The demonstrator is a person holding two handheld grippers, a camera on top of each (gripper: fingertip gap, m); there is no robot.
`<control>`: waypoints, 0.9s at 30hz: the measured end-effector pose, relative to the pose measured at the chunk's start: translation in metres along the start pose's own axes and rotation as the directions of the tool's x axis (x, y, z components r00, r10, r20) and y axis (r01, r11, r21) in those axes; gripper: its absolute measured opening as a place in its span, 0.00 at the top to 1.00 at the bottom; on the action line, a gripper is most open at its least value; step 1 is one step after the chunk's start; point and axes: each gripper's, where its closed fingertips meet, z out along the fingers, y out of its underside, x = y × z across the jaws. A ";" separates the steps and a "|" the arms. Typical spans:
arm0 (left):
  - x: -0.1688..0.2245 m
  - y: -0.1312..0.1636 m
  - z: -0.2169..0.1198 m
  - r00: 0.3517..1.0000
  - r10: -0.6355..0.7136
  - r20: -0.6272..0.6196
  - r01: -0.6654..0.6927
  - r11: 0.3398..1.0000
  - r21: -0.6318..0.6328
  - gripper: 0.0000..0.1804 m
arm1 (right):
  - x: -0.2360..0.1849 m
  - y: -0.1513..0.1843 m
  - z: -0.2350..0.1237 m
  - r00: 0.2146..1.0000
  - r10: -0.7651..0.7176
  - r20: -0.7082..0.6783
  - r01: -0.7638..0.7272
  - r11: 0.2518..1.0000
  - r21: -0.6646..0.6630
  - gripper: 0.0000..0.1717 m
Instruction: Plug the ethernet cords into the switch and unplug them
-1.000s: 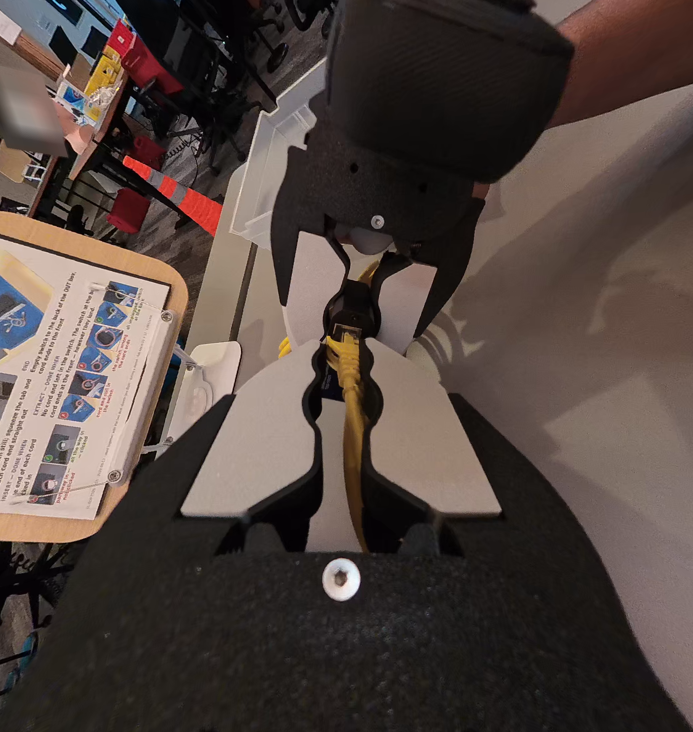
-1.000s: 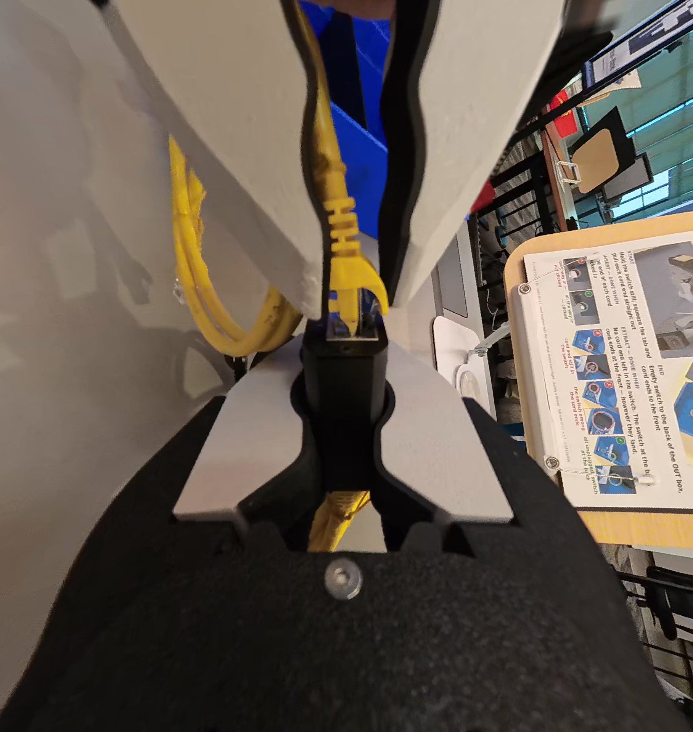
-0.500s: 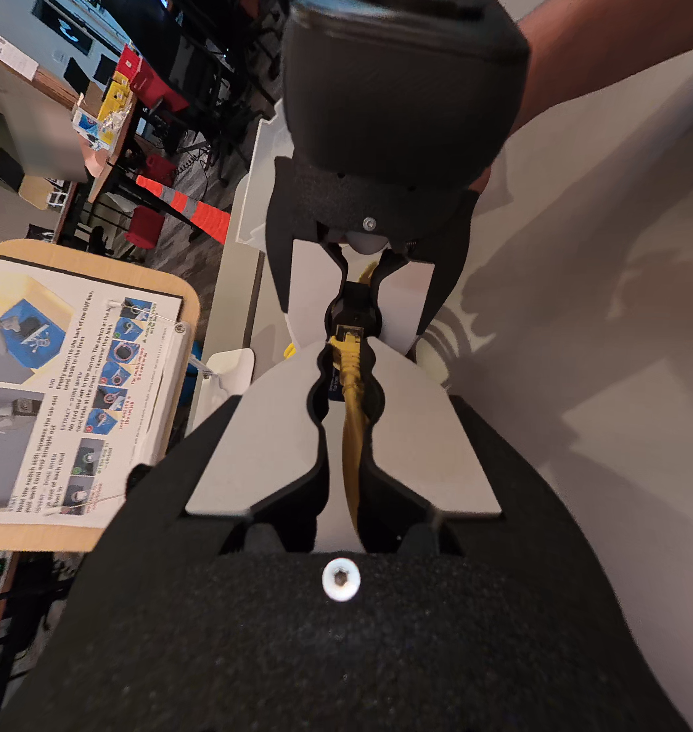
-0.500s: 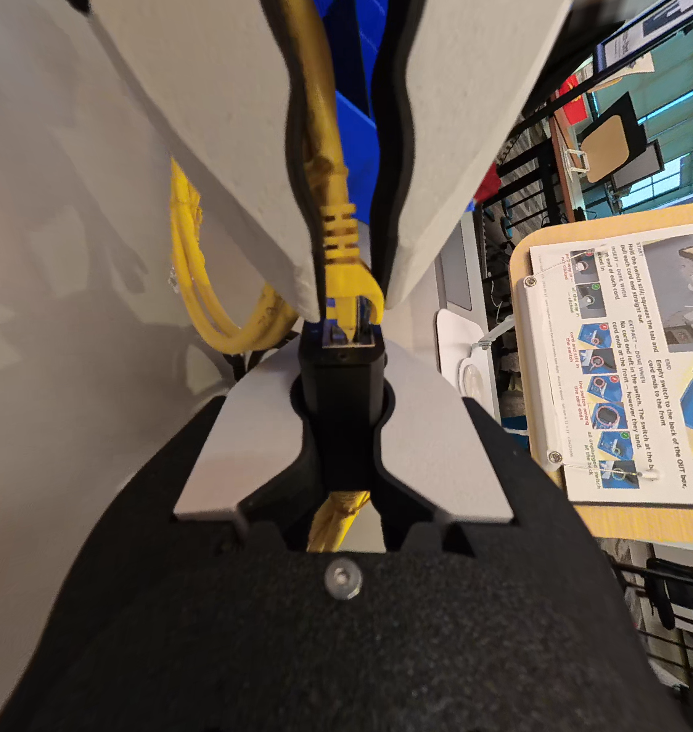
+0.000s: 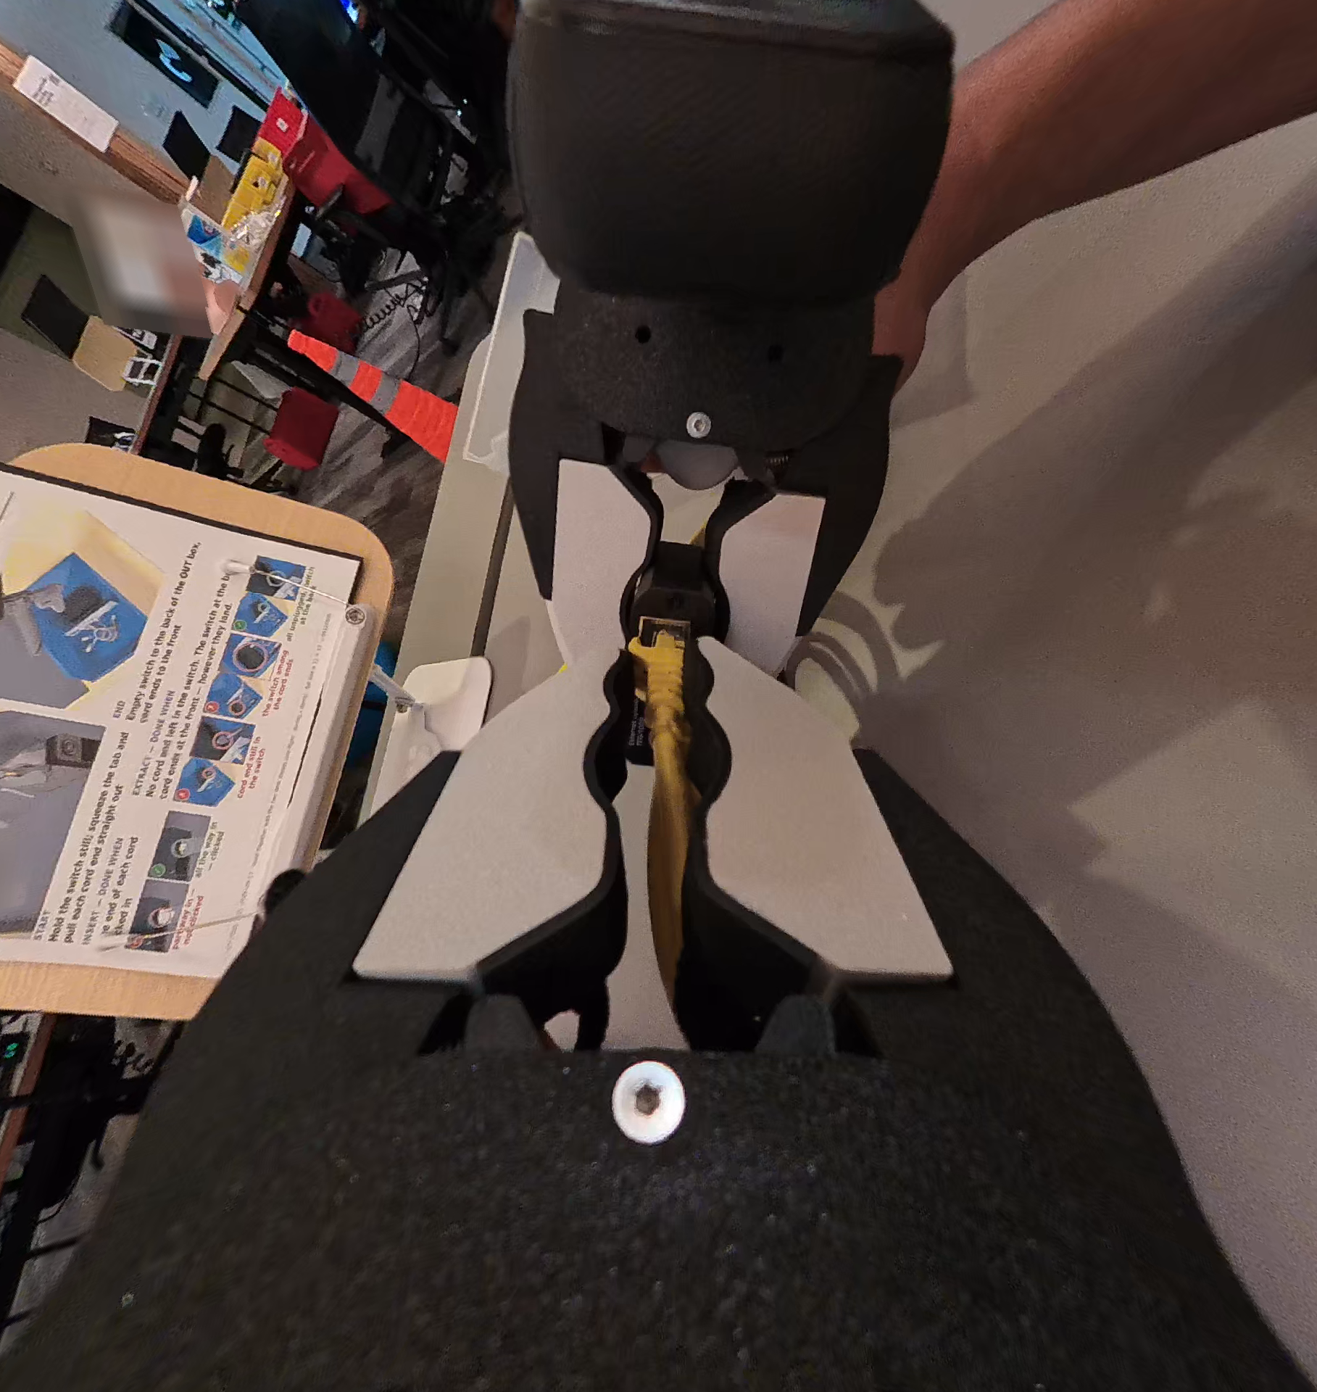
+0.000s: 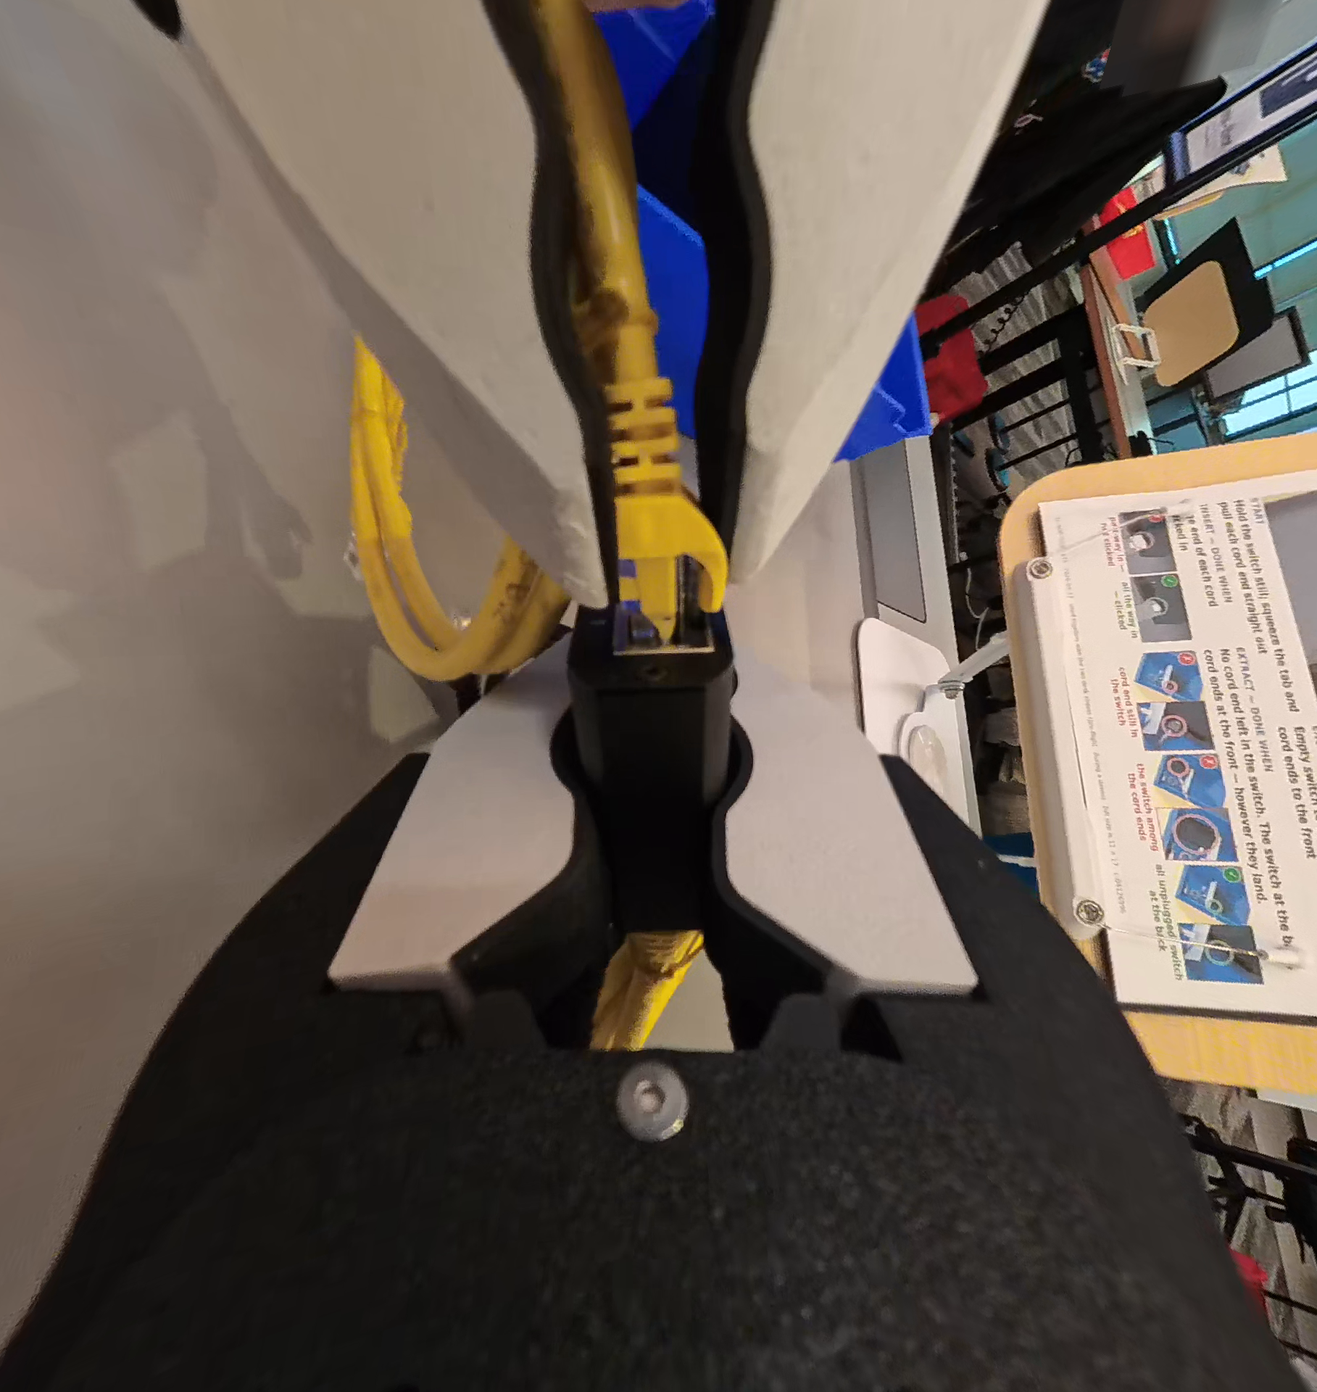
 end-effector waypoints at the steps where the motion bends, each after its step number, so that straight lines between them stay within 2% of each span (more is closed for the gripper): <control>1: 0.000 0.000 -0.002 1.000 0.001 0.012 -0.001 1.000 -0.001 0.93 | 0.000 -0.001 0.000 1.000 -0.010 -0.003 0.010 1.000 -0.005 0.85; 6: 0.006 0.003 -0.007 1.000 -0.011 0.027 0.011 1.000 -0.006 0.93 | -0.006 -0.004 0.001 0.999 -0.054 0.008 0.054 0.998 -0.018 0.85; 15: 0.010 0.005 -0.017 0.992 -0.121 0.023 0.120 0.991 0.064 0.93 | -0.011 -0.015 0.003 0.997 -0.071 0.012 0.071 0.998 -0.001 0.85; 18: 0.006 0.003 -0.017 0.993 -0.113 0.036 0.110 0.991 0.083 0.93 | -0.004 -0.013 0.004 0.997 -0.071 -0.015 0.070 0.995 -0.067 0.85; 19: 0.008 0.002 -0.016 0.995 -0.099 0.024 0.097 0.992 0.080 0.93 | -0.006 -0.014 0.002 0.997 -0.074 -0.008 0.074 0.996 -0.049 0.85; 21: 0.011 0.004 -0.011 0.999 -0.040 0.031 0.039 0.999 0.035 0.93 | -0.009 -0.007 0.005 0.996 -0.083 -0.017 0.081 0.994 -0.077 0.85; 25: 0.005 -0.004 -0.010 0.995 -0.093 0.019 0.091 0.992 0.091 0.93 | -0.004 -0.011 -0.001 0.999 -0.034 -0.013 0.033 0.999 -0.041 0.85; 27: 0.006 -0.003 -0.005 0.990 -0.137 0.024 0.135 0.988 0.081 0.93 | -0.004 -0.007 -0.001 1.000 -0.025 -0.014 0.025 0.999 -0.022 0.85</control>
